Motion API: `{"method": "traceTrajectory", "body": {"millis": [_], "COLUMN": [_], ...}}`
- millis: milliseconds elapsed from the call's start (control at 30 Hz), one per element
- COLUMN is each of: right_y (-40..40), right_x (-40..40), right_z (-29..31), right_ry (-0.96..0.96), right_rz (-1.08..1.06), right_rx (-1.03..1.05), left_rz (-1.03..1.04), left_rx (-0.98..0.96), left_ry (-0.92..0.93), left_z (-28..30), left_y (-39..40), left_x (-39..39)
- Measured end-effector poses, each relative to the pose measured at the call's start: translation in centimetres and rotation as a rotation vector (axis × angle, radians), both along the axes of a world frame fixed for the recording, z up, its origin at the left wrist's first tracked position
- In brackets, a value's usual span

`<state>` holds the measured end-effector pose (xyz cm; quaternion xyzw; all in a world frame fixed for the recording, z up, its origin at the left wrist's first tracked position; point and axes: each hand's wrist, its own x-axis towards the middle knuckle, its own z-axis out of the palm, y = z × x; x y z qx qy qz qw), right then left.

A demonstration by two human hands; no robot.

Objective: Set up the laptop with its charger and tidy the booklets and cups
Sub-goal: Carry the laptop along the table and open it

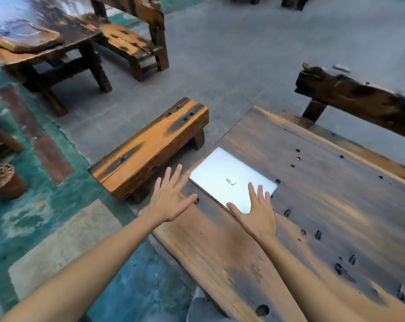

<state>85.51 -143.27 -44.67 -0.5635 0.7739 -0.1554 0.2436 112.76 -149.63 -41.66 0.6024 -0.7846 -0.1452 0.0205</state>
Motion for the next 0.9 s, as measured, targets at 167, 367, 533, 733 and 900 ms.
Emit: {"method": "traceTrajectory", "body": {"millis": [167,367,533,733,900], "right_y": [-1.9,-4.0,-6.8,-10.2,-11.1], "right_x": [-1.5,-2.3,-2.5,-0.4,1.2], "right_z": [-1.9,-4.3,-6.0,-7.9,-9.2], "right_ry": [-0.058,-0.226,-0.430,-0.493,-0.401], "right_rz": [-0.121,-0.382,-0.660,-0.844,-0.982], "right_rx": [0.125,0.297,0.289,0.227,0.257], "left_rz": [-0.057,-0.055,0.008,0.043,0.137], "left_rx": [0.111,0.223,0.261,0.451,0.512], "left_ry": [0.034,0.229,0.253,0.279,0.256], "left_z": [-2.7,-4.9,-7.9,-11.4,-13.0], "left_y": [-5.7,-11.3,-15.8,-20.3,-21.4], "left_x": [-1.3,-3.9,-5.3,-6.6,-7.5]}}
